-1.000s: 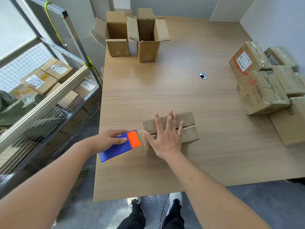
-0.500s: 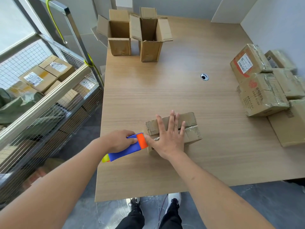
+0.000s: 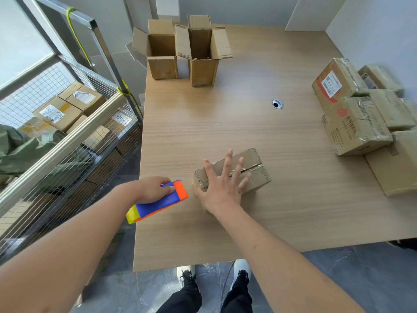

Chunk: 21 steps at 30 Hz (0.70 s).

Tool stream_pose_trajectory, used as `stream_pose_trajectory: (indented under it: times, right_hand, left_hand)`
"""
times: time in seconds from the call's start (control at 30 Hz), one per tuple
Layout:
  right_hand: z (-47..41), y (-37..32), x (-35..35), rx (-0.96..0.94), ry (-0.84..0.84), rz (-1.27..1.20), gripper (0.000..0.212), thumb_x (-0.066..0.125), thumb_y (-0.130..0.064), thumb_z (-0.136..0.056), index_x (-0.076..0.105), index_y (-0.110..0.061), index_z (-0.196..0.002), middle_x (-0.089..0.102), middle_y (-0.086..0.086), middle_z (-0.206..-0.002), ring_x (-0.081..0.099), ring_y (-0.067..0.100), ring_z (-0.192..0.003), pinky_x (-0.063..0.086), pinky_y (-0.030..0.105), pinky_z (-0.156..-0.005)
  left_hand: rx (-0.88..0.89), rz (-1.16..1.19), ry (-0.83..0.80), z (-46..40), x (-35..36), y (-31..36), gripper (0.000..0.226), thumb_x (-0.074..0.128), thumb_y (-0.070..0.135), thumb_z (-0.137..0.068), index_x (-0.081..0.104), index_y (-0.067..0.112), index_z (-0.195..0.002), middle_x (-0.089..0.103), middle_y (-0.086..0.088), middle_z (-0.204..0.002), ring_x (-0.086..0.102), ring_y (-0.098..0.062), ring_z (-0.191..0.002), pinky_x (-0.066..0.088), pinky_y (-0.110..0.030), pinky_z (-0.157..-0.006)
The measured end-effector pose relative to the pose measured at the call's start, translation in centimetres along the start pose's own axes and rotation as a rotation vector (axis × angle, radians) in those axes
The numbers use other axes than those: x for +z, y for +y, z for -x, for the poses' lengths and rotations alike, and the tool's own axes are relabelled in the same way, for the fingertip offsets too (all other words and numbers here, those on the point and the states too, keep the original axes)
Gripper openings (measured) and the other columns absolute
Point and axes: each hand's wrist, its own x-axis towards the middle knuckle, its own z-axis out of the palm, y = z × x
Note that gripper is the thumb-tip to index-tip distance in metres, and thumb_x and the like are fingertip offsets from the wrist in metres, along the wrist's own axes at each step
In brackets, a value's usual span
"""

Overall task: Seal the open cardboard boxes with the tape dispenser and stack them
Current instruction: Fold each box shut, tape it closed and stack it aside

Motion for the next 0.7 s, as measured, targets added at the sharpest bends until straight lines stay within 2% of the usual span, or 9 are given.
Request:
stream_pose_trajectory:
  times: [0.13,0.23,0.3,0.4,0.47,0.53,0.6,0.67,0.7]
  right_hand:
    - [1.0,-0.8,0.2,0.011,-0.075,-0.021,0.077,0.049,-0.061,-0.093,-0.002,-0.059,-0.150,-0.037,0.014,-0.161,-0.033,0.051,-0.144,-0.014,0.073,-0.112]
    - [0.8,0.6,-1.0,-0.203,-0.096,0.003,0.068,0.059,-0.046,-0.091,0.019,-0.054,-0.146,-0.032,0.011,-0.164,-0.028,0.048,-0.148,-0.014,0.065,-0.119]
    - [0.4,1.6,-1.9,-0.370,-0.147,0.003,0.072,0.064,-0.025,-0.082,0.031,-0.052,-0.140,-0.030,0.004,-0.166,-0.027,0.040,-0.151,-0.013,0.057,-0.122]
    - [-0.3,2.7,-3.5,-0.521,-0.265,0.050,0.083,0.059,-0.001,-0.072,0.037,-0.052,-0.134,-0.030,-0.004,-0.166,-0.029,0.030,-0.152,-0.015,0.051,-0.123]
    - [-0.7,3.4,-4.6,-0.591,-0.331,0.089,0.084,0.060,0.001,-0.074,0.040,-0.052,-0.135,-0.028,-0.007,-0.166,-0.030,0.026,-0.152,-0.017,0.048,-0.123]
    - [-0.8,3.9,-5.6,-0.642,-0.357,-0.001,0.069,0.072,-0.016,-0.082,0.047,-0.051,-0.137,-0.016,-0.012,-0.169,-0.026,0.019,-0.152,-0.019,0.045,-0.122]
    - [-0.3,3.7,-6.7,-0.635,-0.337,-0.320,0.049,0.077,-0.037,-0.086,0.060,-0.047,-0.131,0.016,-0.015,-0.168,-0.004,0.011,-0.156,-0.010,0.044,-0.125]
    - [0.7,2.9,-7.9,-0.549,-0.421,-0.729,0.029,0.078,-0.042,-0.085,0.073,-0.039,-0.114,0.059,-0.013,-0.143,0.042,0.006,-0.143,0.025,0.046,-0.124]
    - [1.2,2.6,-8.4,-0.504,-0.489,-0.867,0.025,0.081,-0.039,-0.083,0.076,-0.033,-0.107,0.072,-0.008,-0.123,0.061,0.009,-0.125,0.044,0.047,-0.113]
  left_hand:
    - [0.092,0.122,0.052,1.4,0.3,-2.0,0.048,0.055,0.055,-0.099,0.041,0.052,-0.145,0.058,0.013,-0.134,0.056,-0.018,-0.122,0.043,-0.045,-0.108]
    - [0.184,0.119,0.063,2.8,0.3,-2.6,0.059,0.064,0.048,-0.097,0.035,0.058,-0.148,0.052,0.012,-0.140,0.052,-0.017,-0.125,0.041,-0.046,-0.110]
    - [0.255,0.141,0.079,4.0,0.4,-2.7,0.059,0.068,0.043,-0.096,0.037,0.062,-0.143,0.049,0.013,-0.137,0.051,-0.016,-0.123,0.041,-0.047,-0.108]
    - [0.380,0.203,0.138,5.7,0.9,-2.7,0.063,0.074,0.033,-0.094,0.042,0.062,-0.140,0.049,0.018,-0.129,0.053,-0.010,-0.119,0.044,-0.042,-0.105]
    - [0.453,0.244,0.198,6.6,1.7,-2.4,0.065,0.077,0.026,-0.091,0.047,0.058,-0.140,0.049,0.018,-0.128,0.053,-0.007,-0.119,0.045,-0.038,-0.104]
    - [0.512,0.273,0.261,7.3,2.5,-1.9,0.066,0.079,0.021,-0.089,0.051,0.053,-0.140,0.049,0.016,-0.128,0.053,-0.007,-0.120,0.045,-0.035,-0.105]
    - [0.566,0.280,0.326,8.0,3.2,-1.1,0.067,0.081,0.017,-0.087,0.054,0.050,-0.139,0.050,0.014,-0.125,0.053,-0.011,-0.121,0.044,-0.034,-0.106]
    - [0.610,0.273,0.383,8.6,3.6,0.0,0.066,0.081,0.019,-0.086,0.055,0.048,-0.139,0.051,0.014,-0.127,0.053,-0.014,-0.123,0.044,-0.035,-0.106]
    - [0.623,0.271,0.408,8.9,3.7,0.6,0.065,0.080,0.022,-0.085,0.055,0.048,-0.139,0.051,0.015,-0.129,0.053,-0.015,-0.125,0.044,-0.034,-0.106]
